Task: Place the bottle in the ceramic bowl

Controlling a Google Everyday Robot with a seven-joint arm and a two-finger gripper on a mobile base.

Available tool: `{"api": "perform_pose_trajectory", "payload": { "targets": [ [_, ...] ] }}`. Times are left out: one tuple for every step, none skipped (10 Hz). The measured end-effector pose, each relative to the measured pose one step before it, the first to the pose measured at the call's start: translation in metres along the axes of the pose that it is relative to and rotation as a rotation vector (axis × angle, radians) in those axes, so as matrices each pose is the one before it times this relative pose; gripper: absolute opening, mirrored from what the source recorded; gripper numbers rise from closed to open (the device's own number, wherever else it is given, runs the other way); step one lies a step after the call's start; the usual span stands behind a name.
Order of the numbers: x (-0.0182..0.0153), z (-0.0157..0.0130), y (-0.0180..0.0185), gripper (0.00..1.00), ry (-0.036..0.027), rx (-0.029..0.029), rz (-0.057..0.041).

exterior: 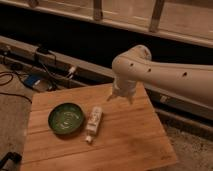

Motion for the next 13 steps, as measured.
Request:
{"api": "perform_pose_trajectory", "payload": {
  "targets": [
    [-0.00144,-0.00077,0.00778,0.65,-0.00415,-0.00492,-0.01438],
    [-0.00240,0.00071,0.01406,0.65,-0.00601,-0.00406,-0.01323],
    [-0.00433,0.00503,0.02252,0.65,-0.00609,-0.00093,-0.00599],
    [-0.00301,0.00645,0.02039,0.65,-0.00322,-0.00235,-0.00192],
    [-0.00363,0.00979,0.02206,0.65,-0.01190,0.00365,0.00144],
    [0.00000,0.01259,0.02184,0.65,-0.00425,-0.00320,0.00414],
    [-0.00122,0.01235,0.01213,0.65,0.00233,0.00165,0.01245],
    [-0.00016,0.00575,0.00670,0.65,0.00130,-0.00057,0.00504],
    [-0.00105,0.00068,-0.00042,0.65,-0.00161,0.00142,0.00299],
    [-0.00003,0.00025,-0.00049,0.65,0.00035,0.00069,0.00051],
    [-0.00082,-0.00006,-0.00216,0.65,-0.00100,0.00214,0.00309],
    [-0.00063,0.00090,-0.00053,0.65,0.00134,-0.00101,0.00309],
    [0.00009,0.00823,-0.00023,0.65,0.00555,-0.00692,-0.00126]
  ]
}}
